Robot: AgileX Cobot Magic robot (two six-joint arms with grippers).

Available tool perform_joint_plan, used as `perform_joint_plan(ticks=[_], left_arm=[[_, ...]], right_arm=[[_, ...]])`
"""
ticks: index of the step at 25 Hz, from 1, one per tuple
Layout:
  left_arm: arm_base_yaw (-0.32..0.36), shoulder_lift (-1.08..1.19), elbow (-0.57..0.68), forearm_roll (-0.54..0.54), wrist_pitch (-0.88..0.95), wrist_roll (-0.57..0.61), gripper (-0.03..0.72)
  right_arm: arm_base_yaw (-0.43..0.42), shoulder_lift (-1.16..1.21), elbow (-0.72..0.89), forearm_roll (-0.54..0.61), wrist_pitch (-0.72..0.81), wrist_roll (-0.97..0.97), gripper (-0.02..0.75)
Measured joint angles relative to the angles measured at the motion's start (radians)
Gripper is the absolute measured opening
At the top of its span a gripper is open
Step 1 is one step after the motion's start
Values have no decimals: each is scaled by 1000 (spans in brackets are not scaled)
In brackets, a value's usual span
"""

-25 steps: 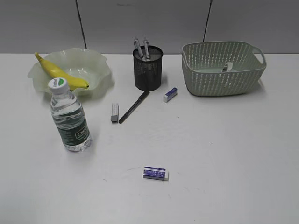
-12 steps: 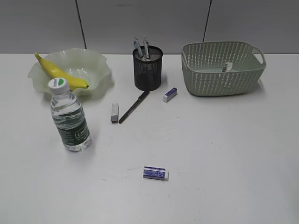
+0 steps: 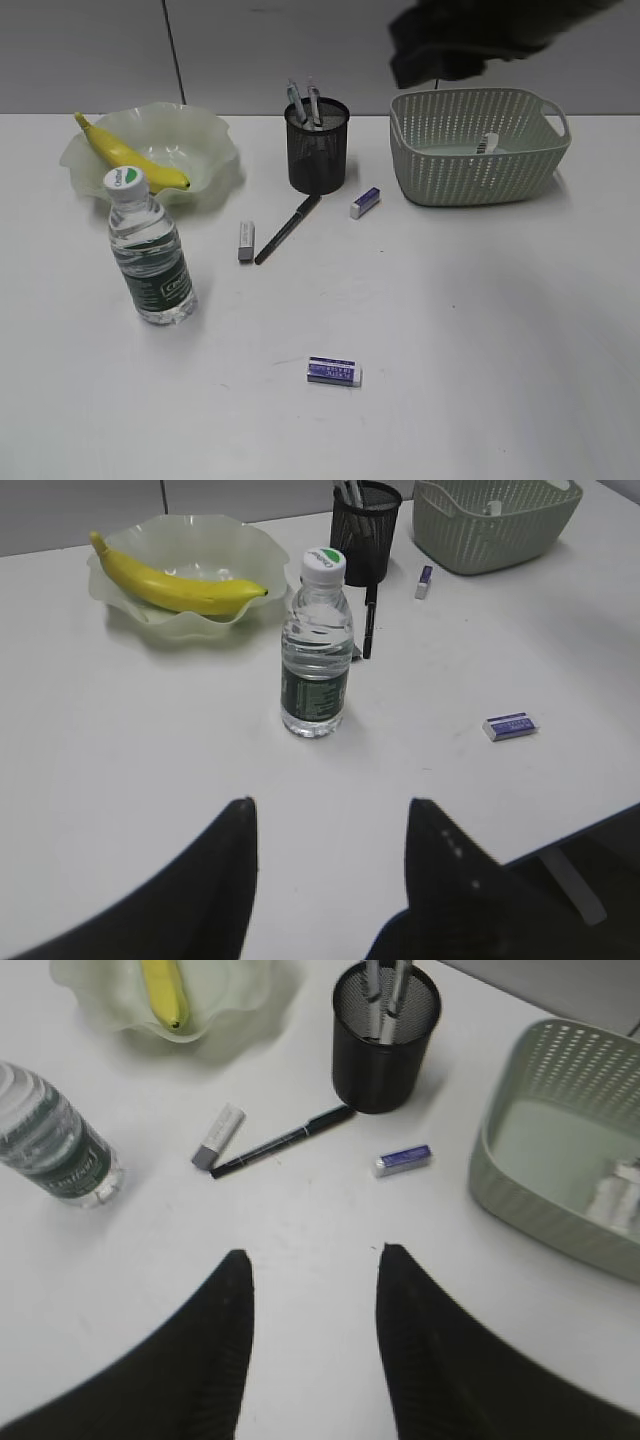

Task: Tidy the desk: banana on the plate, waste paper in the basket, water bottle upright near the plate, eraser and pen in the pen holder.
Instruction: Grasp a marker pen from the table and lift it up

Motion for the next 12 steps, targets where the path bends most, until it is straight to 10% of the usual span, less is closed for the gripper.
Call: perform_joint_plan(ticks=[12], left_arm=[[0, -1, 0, -1, 0, 0, 363]], right_arm=[[8, 739, -741, 20, 473, 451, 331]])
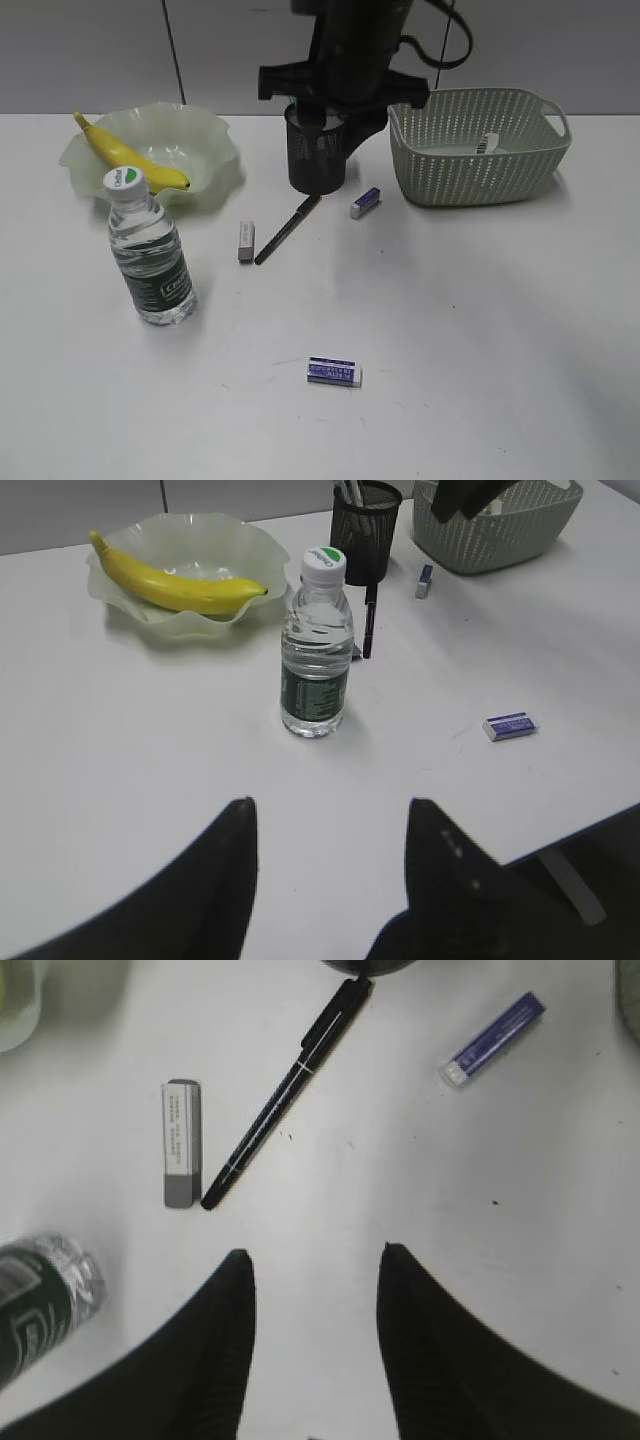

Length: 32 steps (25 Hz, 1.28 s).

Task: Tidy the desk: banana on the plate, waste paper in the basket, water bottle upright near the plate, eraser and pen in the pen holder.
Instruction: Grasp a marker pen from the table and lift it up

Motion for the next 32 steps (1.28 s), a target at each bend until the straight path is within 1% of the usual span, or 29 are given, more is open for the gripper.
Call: perform_joint_plan(ticks=[2, 5, 8, 11, 18, 30, 31, 32], left_arm=[[0, 0, 0, 0, 0, 0, 363], [0, 0, 0, 0, 0, 0, 363], [0, 0, 0, 0, 0, 0, 363], [0, 0, 0, 0, 0, 0, 363], [0, 0, 0, 0, 0, 0, 356], [0, 0, 0, 1, 0, 0, 344], [0, 0, 0, 1, 0, 0, 343], [0, 0, 0, 1, 0, 0, 342]], right_arm=[[0, 112, -118, 5, 38, 47, 331], [0, 241, -264, 57, 52, 121, 344], [0, 325, -353, 107, 52, 214, 354], [0, 369, -368, 131, 54, 326, 356], [0, 430, -369, 138, 55, 412, 361], [0, 485, -372, 123, 59, 439, 361], [0, 486, -373, 123, 59, 439, 356], [0, 486, -375, 123, 60, 439, 334]])
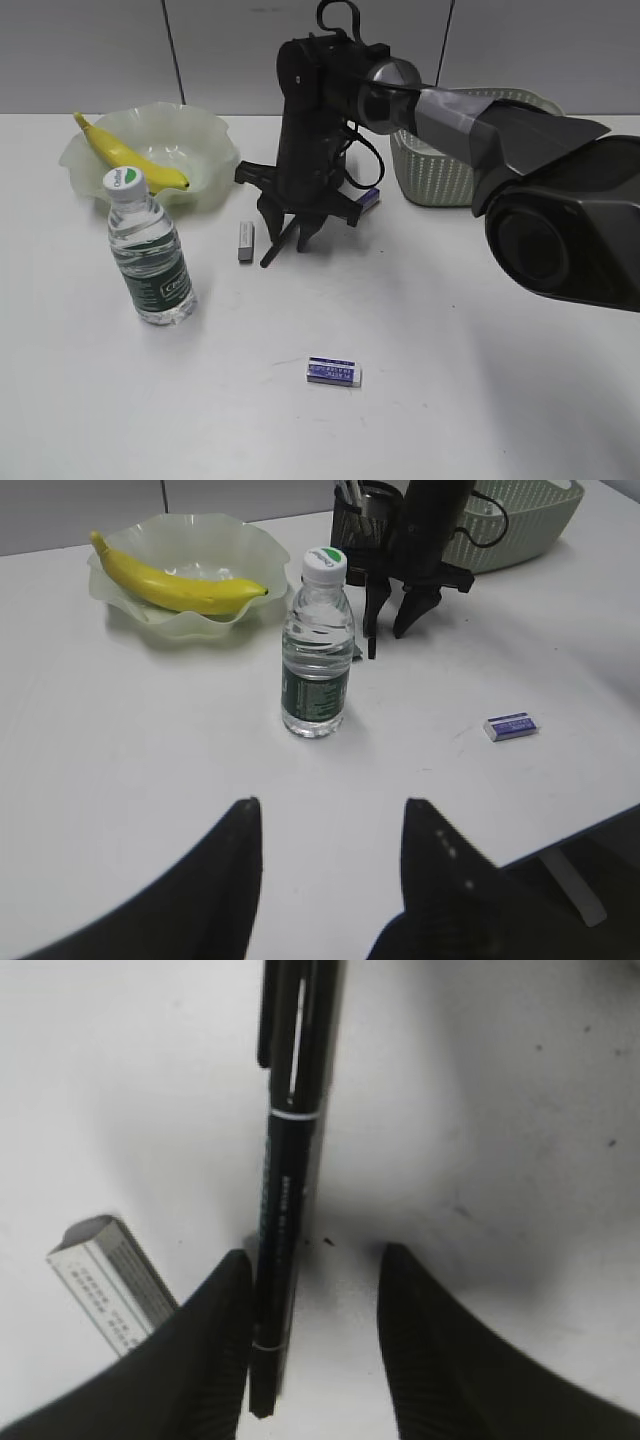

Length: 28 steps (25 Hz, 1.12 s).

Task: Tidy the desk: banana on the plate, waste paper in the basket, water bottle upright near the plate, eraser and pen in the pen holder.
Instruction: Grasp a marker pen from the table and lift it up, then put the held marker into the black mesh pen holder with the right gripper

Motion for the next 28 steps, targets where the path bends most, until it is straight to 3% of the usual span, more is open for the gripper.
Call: perform_joint_plan(ticks=[5, 20, 28], left_arm=[[0, 0, 0, 0, 0, 0, 342], [0, 0, 0, 1, 0, 0, 335], [0, 0, 0, 1, 0, 0, 331]], right_arm=[[0, 3, -1, -3, 1, 0, 82], [5, -63, -131, -17, 5, 4, 87], [5, -155, -176, -45, 6, -184, 87]])
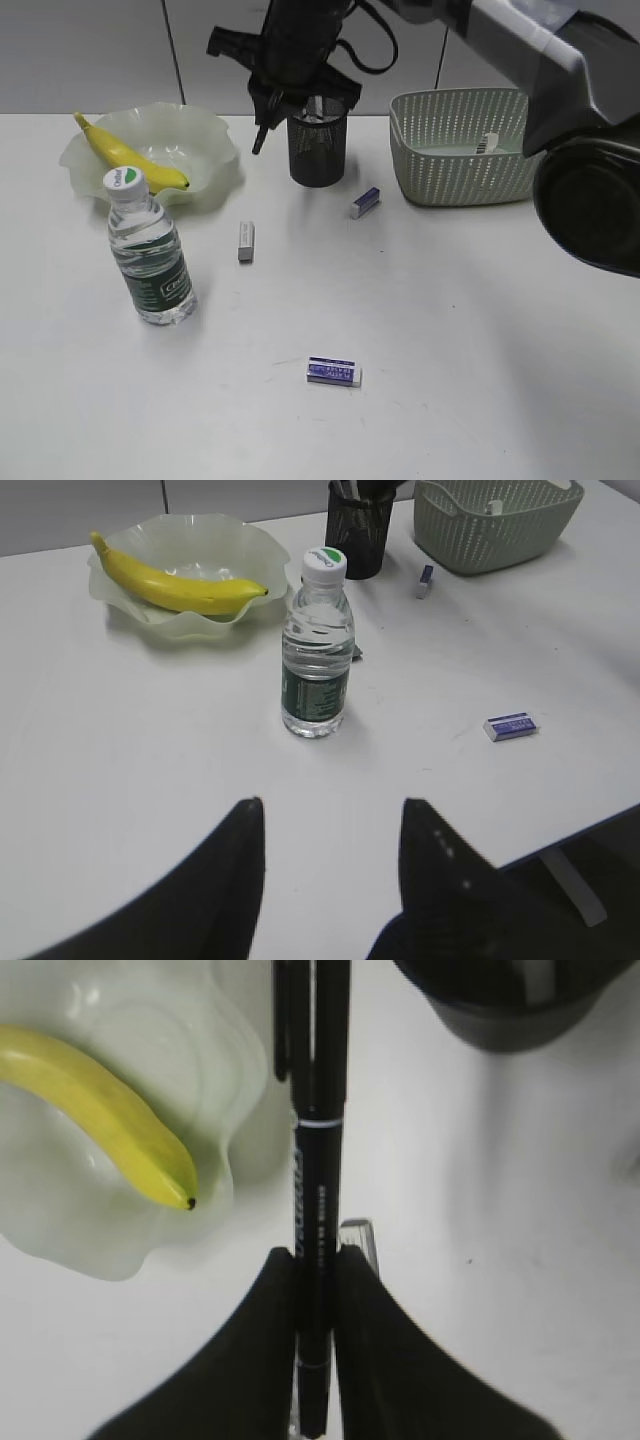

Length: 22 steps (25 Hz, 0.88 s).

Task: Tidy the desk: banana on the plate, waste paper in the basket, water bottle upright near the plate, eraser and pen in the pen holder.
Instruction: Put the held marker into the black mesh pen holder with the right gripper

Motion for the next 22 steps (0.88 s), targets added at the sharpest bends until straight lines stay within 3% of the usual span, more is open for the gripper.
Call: perform_joint_plan(ticks=[5, 12, 22], left_arm=[[0, 0, 0, 0, 0, 0, 331], [0, 0, 0, 0, 0, 0, 319], [0, 0, 0, 1, 0, 0, 317]], right_arm=[[0, -31, -98, -184, 0, -114, 87], [-1, -12, -108, -431, -25, -179, 87], [-10, 88, -108, -491, -209, -182, 87]])
